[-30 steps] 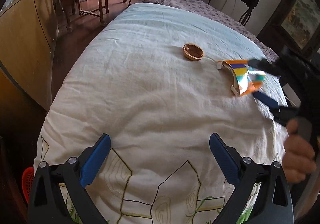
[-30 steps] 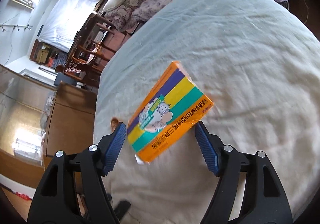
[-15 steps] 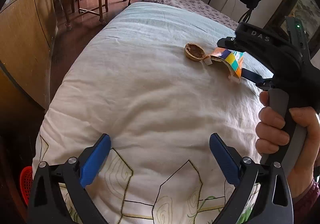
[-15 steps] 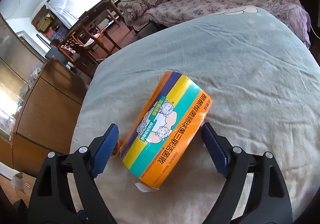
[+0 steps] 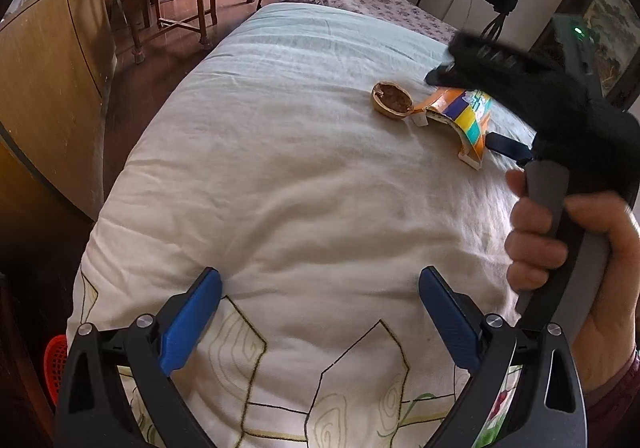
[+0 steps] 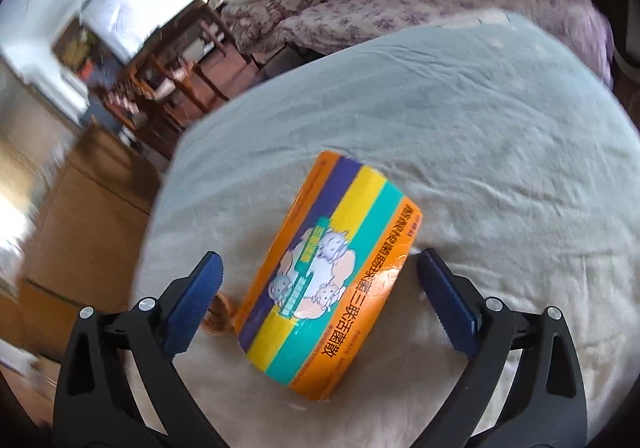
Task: Collect trash
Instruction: 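Grasp the striped orange paper box with the right gripper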
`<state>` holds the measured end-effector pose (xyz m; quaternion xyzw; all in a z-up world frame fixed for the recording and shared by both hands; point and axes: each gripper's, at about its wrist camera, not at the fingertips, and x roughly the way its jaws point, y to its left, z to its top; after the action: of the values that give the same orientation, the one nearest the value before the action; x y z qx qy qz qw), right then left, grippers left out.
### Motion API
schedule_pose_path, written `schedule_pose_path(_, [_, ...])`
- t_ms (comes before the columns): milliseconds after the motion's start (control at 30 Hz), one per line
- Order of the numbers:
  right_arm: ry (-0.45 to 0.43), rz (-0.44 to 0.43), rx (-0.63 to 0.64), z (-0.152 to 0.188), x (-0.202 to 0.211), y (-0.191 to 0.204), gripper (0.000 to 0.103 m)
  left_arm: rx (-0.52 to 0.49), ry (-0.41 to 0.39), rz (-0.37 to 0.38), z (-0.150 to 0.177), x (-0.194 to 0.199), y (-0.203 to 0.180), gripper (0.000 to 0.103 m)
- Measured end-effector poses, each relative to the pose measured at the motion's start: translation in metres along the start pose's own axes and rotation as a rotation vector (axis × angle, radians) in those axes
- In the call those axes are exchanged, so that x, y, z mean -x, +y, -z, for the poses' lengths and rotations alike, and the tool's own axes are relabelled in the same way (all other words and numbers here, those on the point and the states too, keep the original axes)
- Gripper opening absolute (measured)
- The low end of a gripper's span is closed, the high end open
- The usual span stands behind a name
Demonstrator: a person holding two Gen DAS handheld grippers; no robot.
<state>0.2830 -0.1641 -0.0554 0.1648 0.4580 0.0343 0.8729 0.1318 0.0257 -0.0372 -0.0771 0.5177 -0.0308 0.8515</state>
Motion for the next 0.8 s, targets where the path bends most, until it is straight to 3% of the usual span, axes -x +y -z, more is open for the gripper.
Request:
schedule_pose_path(33, [-0.009,0.063,0.046,0.002,0.000,0.005,0.088,0.000,0.000,0.000,0.000,0.000,0.000,0.097])
schedule_pose_path(100, [-0.019,0.092,0.045,0.002,0.004,0.002,0.077,0.003,-0.002,0.001,0.000,-0.001,0.001,0.097])
schedule_pose_path(200, [0.013,0.041,0.000,-0.001,0.014,-0.016,0.075,0.006,-0.003,0.004,0.000,-0.001,0.001,0.097])
schedule_pose_path(400, [0.021,0.134,-0.024,0.007,0.047,-0.060,0.077,0.047,-0.001,0.027,-0.001,0.001,0.004,0.097])
schedule_pose_path(500, [0.028,0.059,-0.106,0.004,0.057,-0.085,0.077,0.063,-0.003,0.038,-0.002,0.002,0.005,0.097])
schedule_pose_path(633, [-0.042,-0.070,-0.208,0.002,0.070,-0.096,0.085,0.061,-0.004,0.045,-0.002,0.002,0.003,0.097])
schedule_pose_path(800, [-0.027,-0.045,-0.132,0.001,0.050,-0.077,0.086,0.044,-0.004,0.035,-0.001,0.000,0.000,0.097])
